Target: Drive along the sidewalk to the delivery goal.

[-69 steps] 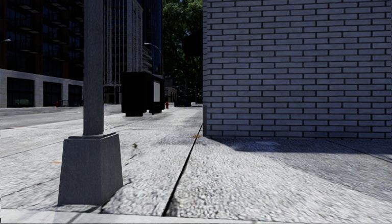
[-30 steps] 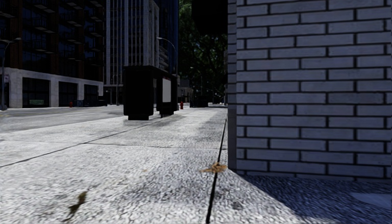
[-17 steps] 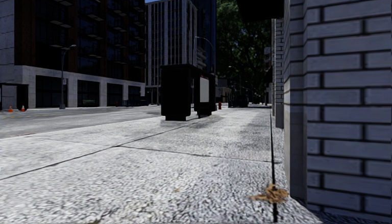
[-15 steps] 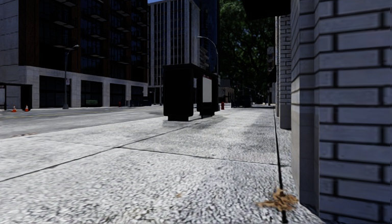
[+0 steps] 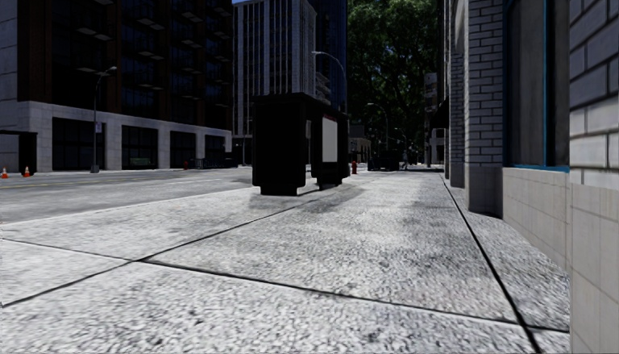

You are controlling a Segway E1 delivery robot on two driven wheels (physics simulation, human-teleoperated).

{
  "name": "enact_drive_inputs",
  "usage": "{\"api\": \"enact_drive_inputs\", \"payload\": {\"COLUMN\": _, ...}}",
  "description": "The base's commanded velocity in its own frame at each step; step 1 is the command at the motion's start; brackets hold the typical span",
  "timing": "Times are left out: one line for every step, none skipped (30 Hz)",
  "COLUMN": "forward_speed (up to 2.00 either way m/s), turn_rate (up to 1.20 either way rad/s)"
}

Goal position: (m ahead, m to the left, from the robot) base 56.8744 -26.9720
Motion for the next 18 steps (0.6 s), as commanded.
{"api": "enact_drive_inputs", "payload": {"forward_speed": 2.00, "turn_rate": 0.00}}
{"api": "enact_drive_inputs", "payload": {"forward_speed": 2.00, "turn_rate": 0.00}}
{"api": "enact_drive_inputs", "payload": {"forward_speed": 2.00, "turn_rate": 0.00}}
{"api": "enact_drive_inputs", "payload": {"forward_speed": 2.00, "turn_rate": 0.00}}
{"api": "enact_drive_inputs", "payload": {"forward_speed": 2.00, "turn_rate": 0.00}}
{"api": "enact_drive_inputs", "payload": {"forward_speed": 2.00, "turn_rate": 0.00}}
{"api": "enact_drive_inputs", "payload": {"forward_speed": 2.00, "turn_rate": 0.00}}
{"api": "enact_drive_inputs", "payload": {"forward_speed": 2.00, "turn_rate": -0.14}}
{"api": "enact_drive_inputs", "payload": {"forward_speed": 2.00, "turn_rate": -0.30}}
{"api": "enact_drive_inputs", "payload": {"forward_speed": 2.00, "turn_rate": -0.37}}
{"api": "enact_drive_inputs", "payload": {"forward_speed": 2.00, "turn_rate": -0.37}}
{"api": "enact_drive_inputs", "payload": {"forward_speed": 2.00, "turn_rate": -0.38}}
{"api": "enact_drive_inputs", "payload": {"forward_speed": 2.00, "turn_rate": -0.38}}
{"api": "enact_drive_inputs", "payload": {"forward_speed": 2.00, "turn_rate": -0.38}}
{"api": "enact_drive_inputs", "payload": {"forward_speed": 2.00, "turn_rate": -0.38}}
{"api": "enact_drive_inputs", "payload": {"forward_speed": 2.00, "turn_rate": -0.38}}
{"api": "enact_drive_inputs", "payload": {"forward_speed": 2.00, "turn_rate": -0.38}}
{"api": "enact_drive_inputs", "payload": {"forward_speed": 2.00, "turn_rate": -0.40}}
